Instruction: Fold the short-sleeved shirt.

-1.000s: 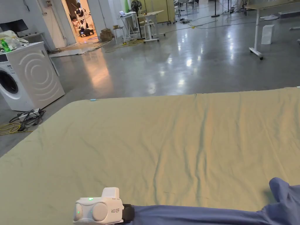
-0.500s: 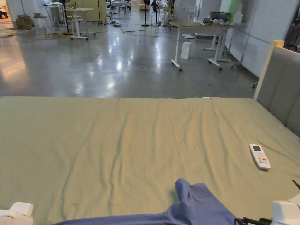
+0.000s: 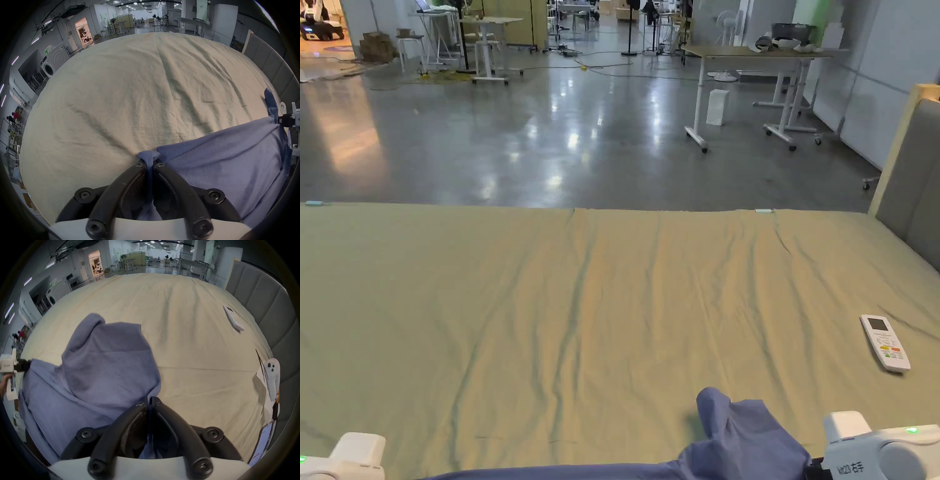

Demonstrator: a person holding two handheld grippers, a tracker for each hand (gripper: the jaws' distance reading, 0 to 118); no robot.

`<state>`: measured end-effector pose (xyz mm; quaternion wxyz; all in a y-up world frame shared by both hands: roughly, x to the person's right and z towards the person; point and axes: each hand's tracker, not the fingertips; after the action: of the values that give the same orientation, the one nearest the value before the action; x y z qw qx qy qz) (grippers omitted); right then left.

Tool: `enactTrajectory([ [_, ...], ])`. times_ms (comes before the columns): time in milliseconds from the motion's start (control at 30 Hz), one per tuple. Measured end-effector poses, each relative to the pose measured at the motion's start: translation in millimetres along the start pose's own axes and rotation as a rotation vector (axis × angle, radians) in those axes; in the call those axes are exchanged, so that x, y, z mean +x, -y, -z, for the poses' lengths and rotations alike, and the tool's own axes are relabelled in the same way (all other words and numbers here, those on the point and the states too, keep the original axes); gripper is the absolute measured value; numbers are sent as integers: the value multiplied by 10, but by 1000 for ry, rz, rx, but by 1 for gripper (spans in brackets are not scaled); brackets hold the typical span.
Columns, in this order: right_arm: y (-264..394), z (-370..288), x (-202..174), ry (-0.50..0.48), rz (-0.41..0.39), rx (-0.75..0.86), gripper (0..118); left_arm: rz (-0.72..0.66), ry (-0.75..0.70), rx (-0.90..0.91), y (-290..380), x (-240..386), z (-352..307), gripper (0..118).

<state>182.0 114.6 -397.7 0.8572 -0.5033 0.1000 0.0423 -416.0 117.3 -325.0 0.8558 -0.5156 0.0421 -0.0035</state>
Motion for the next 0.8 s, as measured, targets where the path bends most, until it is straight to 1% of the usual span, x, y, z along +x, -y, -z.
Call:
enactTrajectory([
  [67,31,-212,41,-14,23,83,4,-14,42,61,30,-73,-191,7],
  [133,105,-493,110,-55,53,155,4,-6,45,154,121,-182,-504,7],
  [233,336,-1000,166,-96,66,237,4,-64,150,255,353,-336,-1145,7],
  [267,458,-1194,156,-90,66,252,4,-68,165,264,470,-331,-1415,7],
  [333,737,-1526,158,-90,63,300,4,-40,169,288,767,-401,-1738,7],
  [400,1059,-1784,188,-103,73,316,4,-56,178,272,1096,-469,-2017,7],
  [433,1236,-1871,182,-106,96,320,4,-64,193,267,1261,-575,-1921,7],
  [500,1605,-2018,146,-105,104,330,4,-73,210,251,1623,-569,-1965,7],
  [567,1943,-2015,115,-91,104,323,4,-83,213,228,1932,-430,-1967,7],
  [667,2351,-1844,88,-72,113,265,4,-99,205,174,2300,-395,-1699,7],
  [700,2396,-1797,14,-68,115,236,4,-99,205,170,2373,-393,-1606,7],
  [800,2572,-1550,-39,-54,94,212,5,-142,193,134,2519,-377,-1314,8],
])
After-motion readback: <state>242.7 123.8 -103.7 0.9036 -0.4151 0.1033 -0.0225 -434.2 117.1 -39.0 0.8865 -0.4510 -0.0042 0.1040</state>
